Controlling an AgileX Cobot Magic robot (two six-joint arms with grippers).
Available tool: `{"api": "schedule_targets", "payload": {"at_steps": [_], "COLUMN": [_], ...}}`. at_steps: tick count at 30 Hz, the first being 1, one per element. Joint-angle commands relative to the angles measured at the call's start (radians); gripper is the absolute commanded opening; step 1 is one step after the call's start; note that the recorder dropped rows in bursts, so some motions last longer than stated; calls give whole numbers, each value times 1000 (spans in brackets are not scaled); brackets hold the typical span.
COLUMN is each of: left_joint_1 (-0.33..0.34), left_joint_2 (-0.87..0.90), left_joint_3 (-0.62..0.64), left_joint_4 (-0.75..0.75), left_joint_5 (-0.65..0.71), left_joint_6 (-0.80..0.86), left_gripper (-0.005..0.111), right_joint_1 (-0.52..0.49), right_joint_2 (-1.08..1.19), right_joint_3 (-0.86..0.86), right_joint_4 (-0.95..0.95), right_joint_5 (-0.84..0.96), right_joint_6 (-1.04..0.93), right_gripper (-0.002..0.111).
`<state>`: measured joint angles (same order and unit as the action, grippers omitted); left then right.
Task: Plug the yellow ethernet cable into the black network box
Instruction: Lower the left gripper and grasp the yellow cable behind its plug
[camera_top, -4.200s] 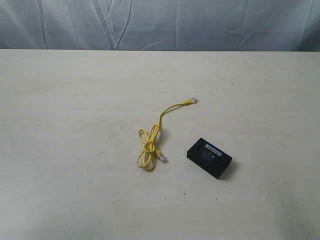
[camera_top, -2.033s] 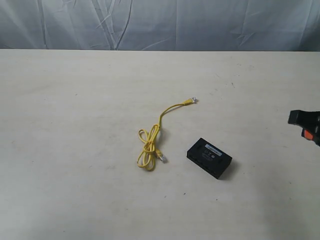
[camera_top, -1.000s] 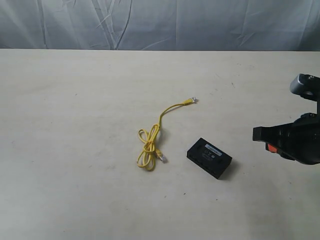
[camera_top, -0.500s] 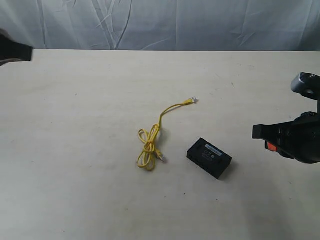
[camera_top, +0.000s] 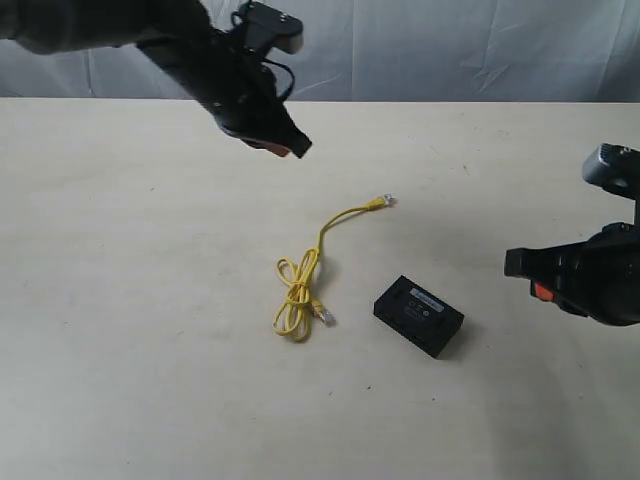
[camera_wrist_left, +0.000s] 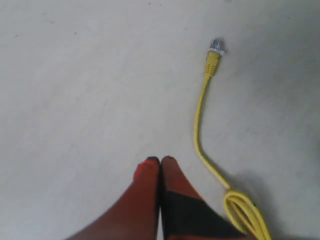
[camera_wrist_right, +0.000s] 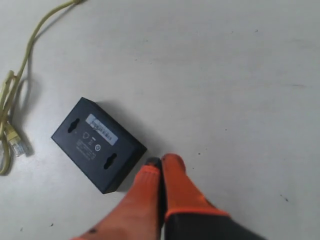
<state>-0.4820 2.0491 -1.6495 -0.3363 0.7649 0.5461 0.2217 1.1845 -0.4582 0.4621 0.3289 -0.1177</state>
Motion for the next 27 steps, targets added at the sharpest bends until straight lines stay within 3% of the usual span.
{"api": "schedule_targets", "payload": {"at_steps": [1,5,9,12,19,27], "left_joint_1": [-59,-102,-130,-138,-138,-138], "left_joint_2": [173,286,355,377,390,439], "left_joint_3": [-221,-365,-431,-436,-436,-432], "left_joint_4": [77,104,98,92,82,108], "left_joint_5": [94,155,145,140,114,107], "left_joint_6": [6,96,122,155,173,173], "left_gripper": [0,0,0,6,34,34], "right_joint_1": [2,2,2,2,2,2], "right_joint_2": [0,7,18,19,19,19], "right_joint_3": [-6,-6,-4,-4,-4,-4], "right_joint_4": [-9,-9,-9,-9,-9,-9], "right_joint_5": [-22,-26,-31,-34,-34,-29], "right_joint_6": [-5,-5,-5,-5,-5,-5], "right_gripper": [-1,-1,-1,-1,-1,-1]}}
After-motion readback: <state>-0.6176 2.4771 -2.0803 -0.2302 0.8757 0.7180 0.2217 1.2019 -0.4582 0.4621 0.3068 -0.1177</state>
